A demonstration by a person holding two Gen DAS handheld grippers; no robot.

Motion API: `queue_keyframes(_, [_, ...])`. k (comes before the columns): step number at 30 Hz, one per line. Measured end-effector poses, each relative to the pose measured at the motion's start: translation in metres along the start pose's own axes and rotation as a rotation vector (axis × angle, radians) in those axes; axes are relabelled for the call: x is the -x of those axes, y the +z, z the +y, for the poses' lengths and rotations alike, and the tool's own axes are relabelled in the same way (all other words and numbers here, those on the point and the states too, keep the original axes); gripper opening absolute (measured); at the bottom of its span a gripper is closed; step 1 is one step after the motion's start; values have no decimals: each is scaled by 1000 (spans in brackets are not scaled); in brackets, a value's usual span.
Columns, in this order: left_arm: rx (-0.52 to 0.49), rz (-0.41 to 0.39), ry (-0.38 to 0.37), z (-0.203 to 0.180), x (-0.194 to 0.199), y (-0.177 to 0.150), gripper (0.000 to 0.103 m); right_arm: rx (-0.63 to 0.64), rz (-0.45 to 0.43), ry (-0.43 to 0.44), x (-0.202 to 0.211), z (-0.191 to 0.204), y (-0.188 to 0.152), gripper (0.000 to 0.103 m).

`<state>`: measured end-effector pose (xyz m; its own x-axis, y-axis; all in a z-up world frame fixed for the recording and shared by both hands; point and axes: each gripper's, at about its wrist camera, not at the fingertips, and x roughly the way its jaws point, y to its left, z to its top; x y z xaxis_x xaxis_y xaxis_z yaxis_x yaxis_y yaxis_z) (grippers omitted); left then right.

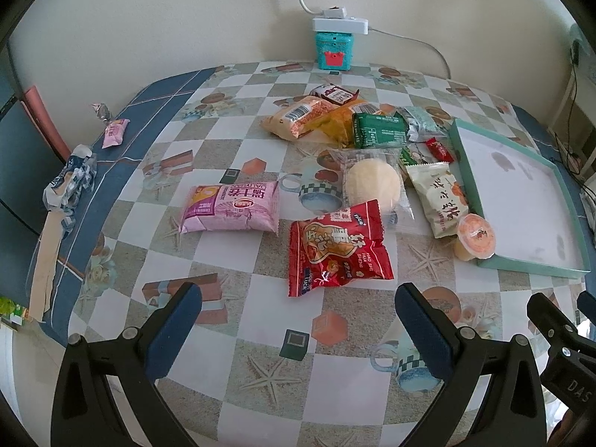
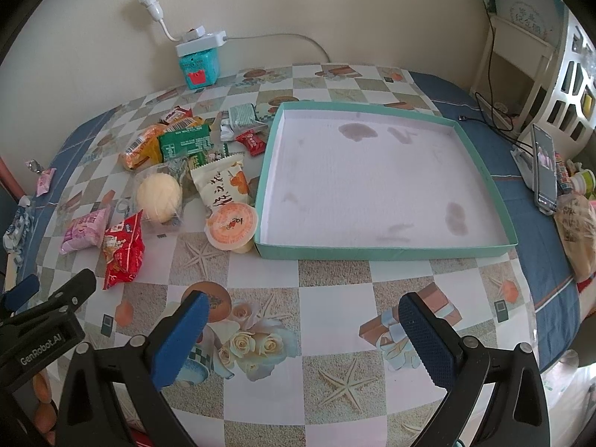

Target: Organize snacks

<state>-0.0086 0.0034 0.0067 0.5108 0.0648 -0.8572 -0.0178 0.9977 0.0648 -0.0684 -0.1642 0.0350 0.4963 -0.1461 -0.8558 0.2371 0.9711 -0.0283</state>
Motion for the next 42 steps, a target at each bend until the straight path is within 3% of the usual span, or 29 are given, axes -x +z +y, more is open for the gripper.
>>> queue_keyframes(27, [17,0,9,6,1,6,103,-14,-16,16,3,-2,-1,102])
queue_keyframes(36, [205,-21,-58,46,5,64,103,5,-72,48,10,11,43,102])
queue_keyframes(42, [373,-6,-119,70,-1,96,103,-7,-36,81,-11,28,72,99])
